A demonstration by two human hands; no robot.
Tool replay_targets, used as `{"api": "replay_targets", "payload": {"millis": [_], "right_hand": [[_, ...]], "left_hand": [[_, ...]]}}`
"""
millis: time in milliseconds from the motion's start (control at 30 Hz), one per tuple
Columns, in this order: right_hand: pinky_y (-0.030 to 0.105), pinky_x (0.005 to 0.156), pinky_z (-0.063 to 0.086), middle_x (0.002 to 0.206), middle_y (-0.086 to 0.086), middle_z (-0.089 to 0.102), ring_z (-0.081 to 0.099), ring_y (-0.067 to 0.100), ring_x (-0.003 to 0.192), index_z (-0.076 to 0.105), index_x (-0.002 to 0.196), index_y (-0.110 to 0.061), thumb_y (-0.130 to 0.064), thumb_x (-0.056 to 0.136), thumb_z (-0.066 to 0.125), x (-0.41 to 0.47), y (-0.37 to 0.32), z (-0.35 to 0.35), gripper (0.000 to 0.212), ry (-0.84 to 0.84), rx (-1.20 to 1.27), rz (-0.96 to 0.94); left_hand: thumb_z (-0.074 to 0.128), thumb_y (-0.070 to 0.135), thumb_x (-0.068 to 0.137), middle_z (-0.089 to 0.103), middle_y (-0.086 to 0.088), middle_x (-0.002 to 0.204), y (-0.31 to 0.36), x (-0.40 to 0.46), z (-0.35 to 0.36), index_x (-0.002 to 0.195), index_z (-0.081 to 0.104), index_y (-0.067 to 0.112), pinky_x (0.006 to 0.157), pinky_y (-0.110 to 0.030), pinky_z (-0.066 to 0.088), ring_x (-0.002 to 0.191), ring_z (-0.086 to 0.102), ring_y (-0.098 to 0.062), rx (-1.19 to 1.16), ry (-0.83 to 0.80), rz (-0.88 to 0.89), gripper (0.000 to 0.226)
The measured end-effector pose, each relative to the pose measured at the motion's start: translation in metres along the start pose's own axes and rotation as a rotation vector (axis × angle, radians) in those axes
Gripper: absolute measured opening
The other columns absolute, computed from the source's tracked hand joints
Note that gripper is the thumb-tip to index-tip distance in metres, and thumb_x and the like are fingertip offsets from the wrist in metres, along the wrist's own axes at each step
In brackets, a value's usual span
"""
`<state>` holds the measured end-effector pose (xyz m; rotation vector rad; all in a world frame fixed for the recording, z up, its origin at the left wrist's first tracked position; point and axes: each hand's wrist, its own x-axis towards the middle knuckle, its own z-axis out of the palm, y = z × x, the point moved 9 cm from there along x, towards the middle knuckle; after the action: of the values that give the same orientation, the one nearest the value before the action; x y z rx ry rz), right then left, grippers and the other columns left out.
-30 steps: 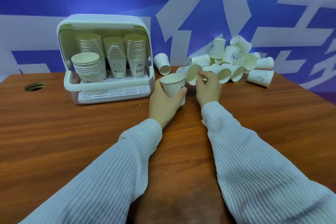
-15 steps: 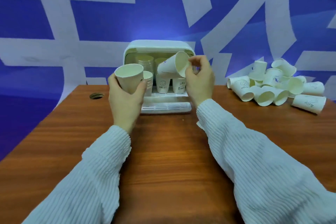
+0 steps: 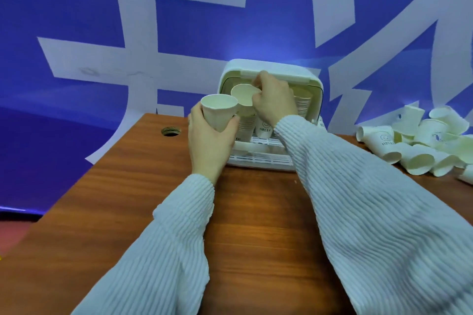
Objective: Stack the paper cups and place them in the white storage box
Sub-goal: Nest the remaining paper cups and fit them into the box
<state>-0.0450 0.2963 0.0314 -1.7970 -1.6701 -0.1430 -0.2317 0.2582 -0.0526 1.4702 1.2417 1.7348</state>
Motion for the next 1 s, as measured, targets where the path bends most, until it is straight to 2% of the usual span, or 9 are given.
{"api": "replay_targets", "payload": {"millis": [233,433,500,567,633,767,867,933,1000], "right_hand": [[0.041,0.099,0.054,0.123,0.008,0.074,0.068,0.032,0.112,0.077,0.114,-0.025,-0.02,0.093,0.055,-0.001,0.011,0.023,0.031,-0.197,-0.073,0.098],[0.041,0.101,0.05,0.133,0.0,0.069,0.064,0.03,0.12,0.069,0.13,-0.033,-0.033,0.101,0.05,-0.008,0.016,0.03,0.035,-0.19,-0.107,0.075],[0.039,0.098,0.051,0.13,-0.004,0.071,0.065,0.026,0.118,0.07,0.127,-0.032,-0.038,0.1,0.05,-0.006,0.012,0.014,0.035,-0.062,-0.037,0.054],[0.03,0.085,0.048,0.113,-0.009,0.075,0.067,0.014,0.103,0.075,0.116,-0.028,-0.04,0.1,0.051,-0.014,0.001,-0.008,0.03,0.105,0.192,-0.034],[0.025,0.076,0.044,0.1,-0.013,0.074,0.062,0.0,0.087,0.079,0.106,-0.024,-0.04,0.1,0.057,-0.031,-0.016,-0.014,0.027,0.058,0.415,-0.207],[0.031,0.074,0.05,0.089,-0.012,0.071,0.058,0.003,0.075,0.077,0.094,-0.02,-0.036,0.092,0.064,-0.059,-0.038,-0.002,0.02,-0.115,0.208,-0.547],[0.038,0.073,0.053,0.082,-0.006,0.069,0.061,0.012,0.075,0.073,0.09,-0.015,-0.025,0.092,0.067,-0.052,-0.024,-0.023,0.012,0.079,0.3,-0.47],[0.041,0.069,0.052,0.077,-0.004,0.066,0.059,0.015,0.071,0.069,0.087,-0.014,-0.024,0.094,0.063,-0.043,-0.005,-0.041,0.014,0.23,0.353,-0.335],[0.044,0.071,0.053,0.081,-0.002,0.067,0.06,0.017,0.074,0.069,0.092,-0.014,-0.023,0.096,0.058,-0.035,0.006,-0.043,0.015,0.257,0.293,-0.294]], "left_hand": [[0.082,0.05,0.078,0.057,0.008,0.123,-0.014,0.0,0.005,0.135,0.049,0.026,0.094,-0.039,0.057,0.113,0.057,-0.012,0.008,-0.052,-0.038,0.071],[0.083,0.045,0.08,0.056,0.008,0.125,-0.01,-0.005,0.013,0.139,0.048,0.025,0.096,-0.034,0.053,0.115,0.055,-0.012,0.022,-0.096,-0.024,0.071],[0.083,0.044,0.08,0.055,0.009,0.126,-0.01,-0.006,0.014,0.14,0.048,0.026,0.098,-0.035,0.052,0.116,0.054,-0.011,0.026,-0.11,-0.02,0.071],[0.082,0.043,0.081,0.054,0.01,0.127,-0.01,-0.006,0.015,0.141,0.047,0.028,0.1,-0.037,0.052,0.117,0.053,-0.009,0.037,-0.115,-0.013,0.072],[0.081,0.042,0.081,0.054,0.01,0.128,-0.011,-0.006,0.016,0.143,0.046,0.031,0.1,-0.039,0.052,0.117,0.053,-0.009,0.051,-0.124,-0.005,0.072],[0.076,0.048,0.083,0.054,0.01,0.13,-0.014,-0.004,0.021,0.147,0.042,0.037,0.099,-0.042,0.054,0.118,0.055,-0.009,0.067,-0.179,0.009,0.073],[0.075,0.054,0.085,0.046,0.006,0.144,-0.022,-0.008,0.025,0.162,0.02,0.033,0.106,-0.037,0.046,0.13,0.051,-0.012,0.12,-0.221,-0.016,0.097],[0.075,0.051,0.086,0.042,0.002,0.15,-0.028,-0.013,0.025,0.163,0.019,0.03,0.111,-0.039,0.042,0.137,0.046,-0.014,0.151,-0.227,-0.018,0.097],[0.073,0.048,0.088,0.043,0.002,0.15,-0.03,-0.016,0.026,0.162,0.024,0.03,0.113,-0.04,0.04,0.139,0.044,-0.014,0.186,-0.231,0.005,0.091]]}}
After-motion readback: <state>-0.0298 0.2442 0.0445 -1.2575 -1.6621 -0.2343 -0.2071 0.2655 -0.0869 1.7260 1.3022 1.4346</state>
